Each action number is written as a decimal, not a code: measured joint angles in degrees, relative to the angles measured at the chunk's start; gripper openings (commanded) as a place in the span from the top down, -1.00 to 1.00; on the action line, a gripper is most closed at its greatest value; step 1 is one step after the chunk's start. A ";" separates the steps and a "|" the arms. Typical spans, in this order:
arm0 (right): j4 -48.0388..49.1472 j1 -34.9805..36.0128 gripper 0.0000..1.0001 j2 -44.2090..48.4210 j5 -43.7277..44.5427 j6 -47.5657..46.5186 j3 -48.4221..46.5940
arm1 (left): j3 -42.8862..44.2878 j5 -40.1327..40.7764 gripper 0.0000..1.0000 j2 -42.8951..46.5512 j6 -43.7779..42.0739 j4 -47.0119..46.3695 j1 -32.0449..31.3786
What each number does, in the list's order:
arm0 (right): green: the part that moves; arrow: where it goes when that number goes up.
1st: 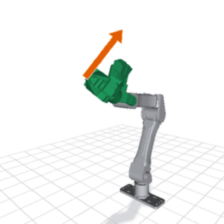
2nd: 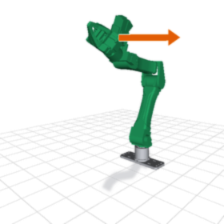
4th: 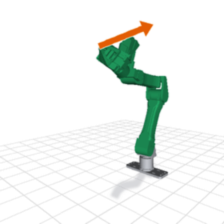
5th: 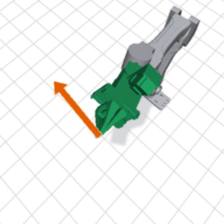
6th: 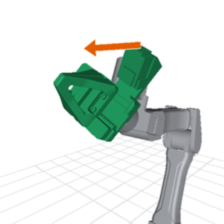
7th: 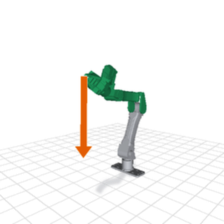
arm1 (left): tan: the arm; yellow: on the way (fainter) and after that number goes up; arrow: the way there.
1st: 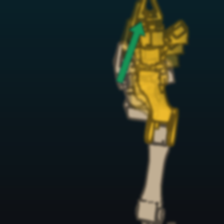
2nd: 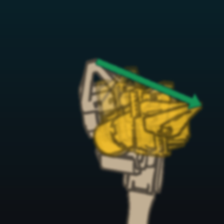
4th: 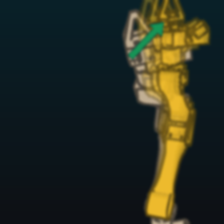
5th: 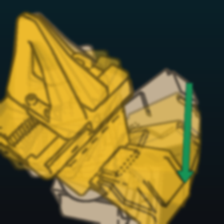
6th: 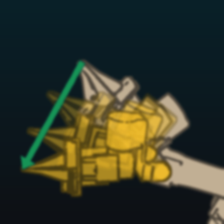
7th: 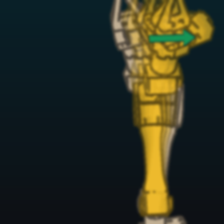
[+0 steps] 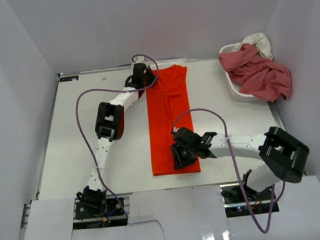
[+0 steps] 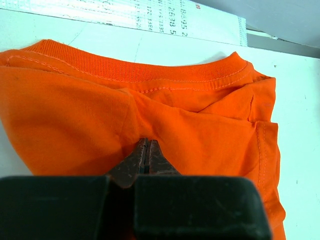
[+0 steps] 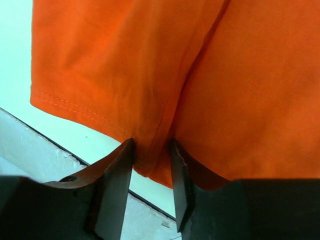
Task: Fold and stack the t-shirts
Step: Rotate the tshirt 90 degrees, then grab the bottom of the folded rectangular tshirt with both arms
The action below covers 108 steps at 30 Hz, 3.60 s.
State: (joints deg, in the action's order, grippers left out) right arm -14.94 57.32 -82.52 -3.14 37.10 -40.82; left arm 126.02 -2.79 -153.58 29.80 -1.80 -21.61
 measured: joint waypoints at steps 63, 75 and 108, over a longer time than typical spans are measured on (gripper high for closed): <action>-8.90 2.80 -1.00 33.75 14.80 8.72 14.80 | -89.29 14.23 -0.70 88.85 15.56 27.67 -13.03; 5.31 -12.57 -0.20 29.90 -4.87 4.46 21.46 | -98.79 8.83 -0.52 98.73 21.59 27.76 -13.00; 10.43 -12.70 -0.12 25.16 -10.67 5.53 23.71 | -108.56 -7.21 0.05 92.54 26.60 8.17 -19.04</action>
State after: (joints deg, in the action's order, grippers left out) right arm -4.51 44.62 -57.36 -13.80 42.63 -17.10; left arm 17.45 -10.00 -61.04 56.40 6.37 -40.64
